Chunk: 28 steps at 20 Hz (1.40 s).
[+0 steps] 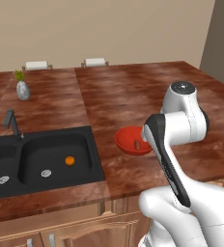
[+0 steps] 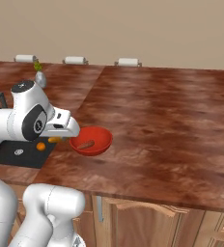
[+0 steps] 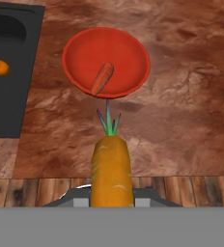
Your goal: Pick the carrots from the cabinet and place them in one bowl. Pick the tangerine from the sink and place it in the other bowl.
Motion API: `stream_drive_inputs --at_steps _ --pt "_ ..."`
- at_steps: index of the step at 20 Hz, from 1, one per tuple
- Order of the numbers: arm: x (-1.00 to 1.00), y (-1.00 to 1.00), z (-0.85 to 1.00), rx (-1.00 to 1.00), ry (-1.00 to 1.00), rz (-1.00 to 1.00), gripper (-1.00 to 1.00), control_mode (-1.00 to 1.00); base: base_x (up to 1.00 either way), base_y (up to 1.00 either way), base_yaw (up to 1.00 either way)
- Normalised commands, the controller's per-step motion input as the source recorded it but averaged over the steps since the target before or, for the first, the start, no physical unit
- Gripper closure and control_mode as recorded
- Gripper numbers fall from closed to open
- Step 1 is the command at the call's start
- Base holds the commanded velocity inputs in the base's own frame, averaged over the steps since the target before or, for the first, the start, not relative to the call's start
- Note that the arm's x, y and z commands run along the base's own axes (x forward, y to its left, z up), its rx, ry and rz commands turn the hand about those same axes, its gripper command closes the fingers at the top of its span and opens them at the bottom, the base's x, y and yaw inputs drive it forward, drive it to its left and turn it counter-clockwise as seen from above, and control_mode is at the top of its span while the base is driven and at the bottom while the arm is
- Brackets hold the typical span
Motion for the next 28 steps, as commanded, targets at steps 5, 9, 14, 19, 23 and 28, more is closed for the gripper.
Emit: stream_drive_inputs --at_steps 5,9,14,19,23,28 --pt "0.03 0.00 0.06 0.01 0.00 0.01 1.00 -1.00 0.00 0.00 0.00" --pt "0.21 0.01 0.21 0.07 -0.08 0.03 1.00 -1.00 0.00 0.00 0.00" --pt "0.30 0.00 0.14 0.04 -0.17 0.00 1.00 -1.00 0.00 0.00 0.00" --pt "0.27 -0.01 0.00 0.00 -0.02 0.00 1.00 -1.00 0.00 0.00 0.00" --pt "0.25 -0.04 -0.06 0.00 0.00 0.00 1.00 -1.00 0.00 0.00 0.00" --pt "0.24 -0.06 -0.07 0.04 0.00 0.00 1.00 -1.00 0.00 0.00 0.00"
